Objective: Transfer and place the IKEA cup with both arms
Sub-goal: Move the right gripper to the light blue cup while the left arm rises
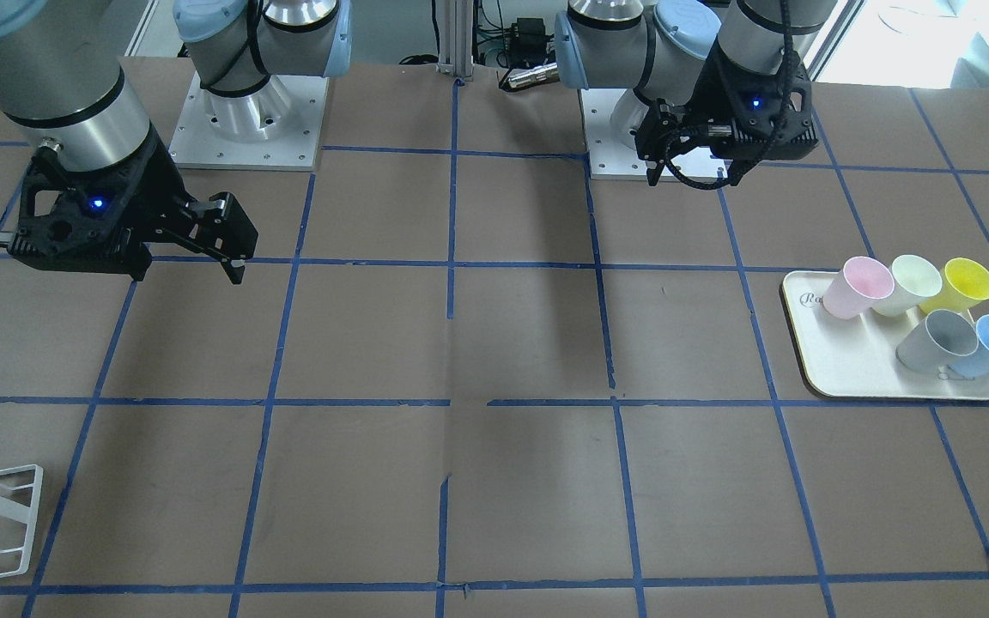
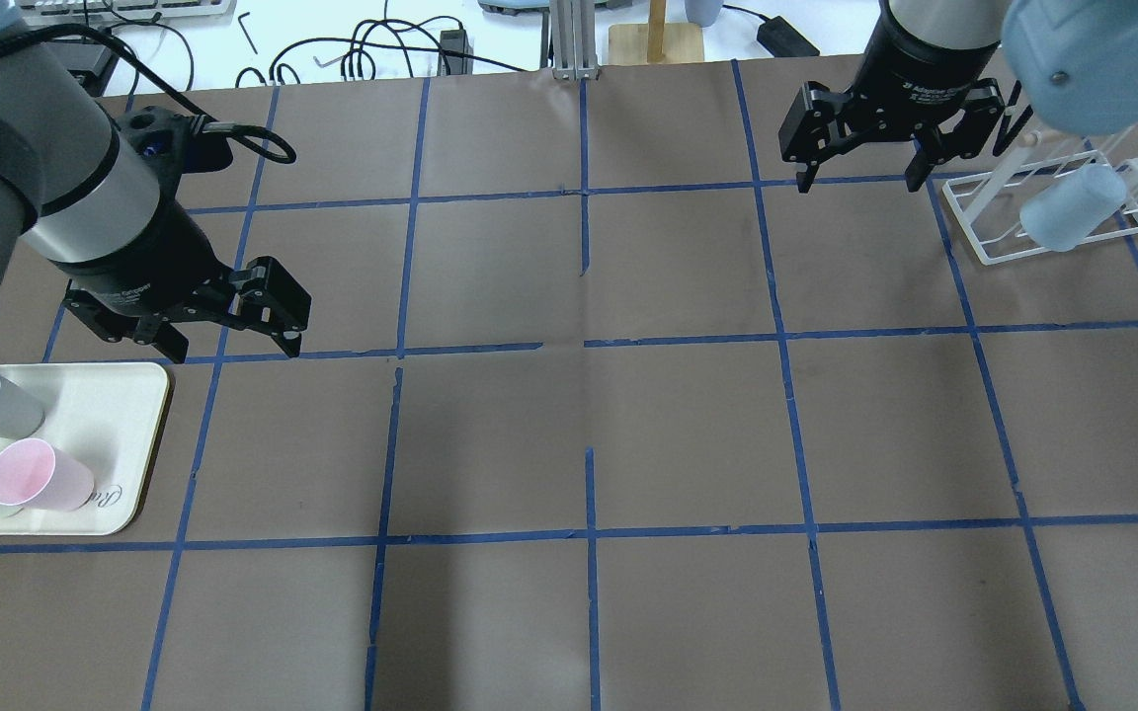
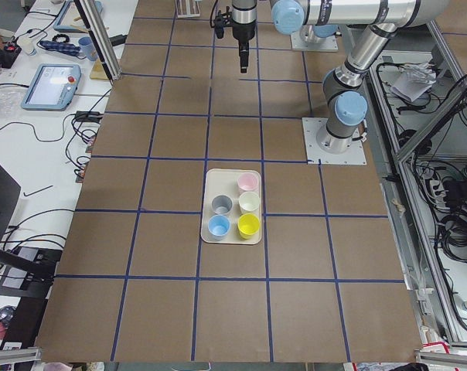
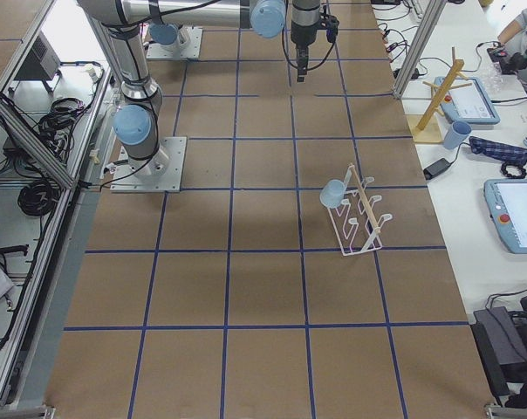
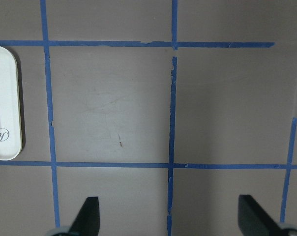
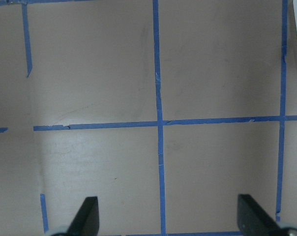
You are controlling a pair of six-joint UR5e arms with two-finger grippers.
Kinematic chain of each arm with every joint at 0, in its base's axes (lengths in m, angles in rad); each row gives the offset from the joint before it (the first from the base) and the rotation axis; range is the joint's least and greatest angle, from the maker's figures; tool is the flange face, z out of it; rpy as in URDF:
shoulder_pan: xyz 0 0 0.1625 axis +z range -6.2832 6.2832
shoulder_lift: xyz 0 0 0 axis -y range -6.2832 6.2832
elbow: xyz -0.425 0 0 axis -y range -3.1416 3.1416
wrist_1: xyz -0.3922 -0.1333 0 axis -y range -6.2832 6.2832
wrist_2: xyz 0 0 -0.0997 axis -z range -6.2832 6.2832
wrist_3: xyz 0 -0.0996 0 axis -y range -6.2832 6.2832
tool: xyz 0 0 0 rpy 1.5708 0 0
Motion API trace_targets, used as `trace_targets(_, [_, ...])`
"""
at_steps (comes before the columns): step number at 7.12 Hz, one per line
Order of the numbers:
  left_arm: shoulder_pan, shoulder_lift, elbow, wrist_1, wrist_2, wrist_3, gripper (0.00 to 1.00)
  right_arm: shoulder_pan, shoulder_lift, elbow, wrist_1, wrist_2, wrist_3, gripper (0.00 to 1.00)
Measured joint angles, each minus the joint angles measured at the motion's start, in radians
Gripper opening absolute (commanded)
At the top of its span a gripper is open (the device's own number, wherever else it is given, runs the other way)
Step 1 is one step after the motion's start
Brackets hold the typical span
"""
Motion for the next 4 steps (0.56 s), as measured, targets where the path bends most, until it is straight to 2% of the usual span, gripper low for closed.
trace_targets(2, [0.0, 0.001, 0.0, -0.004, 0.001, 0.0, 1.0, -0.023, 0.001, 0.0, 0.0, 0.002, -0.02, 1.0])
trace_targets(4, [0.0, 0.001, -0.002, -0.01, 0.0, 0.0, 1.0, -0.13, 0.007, 0.001, -0.002, 0.015, -0.164, 1.0])
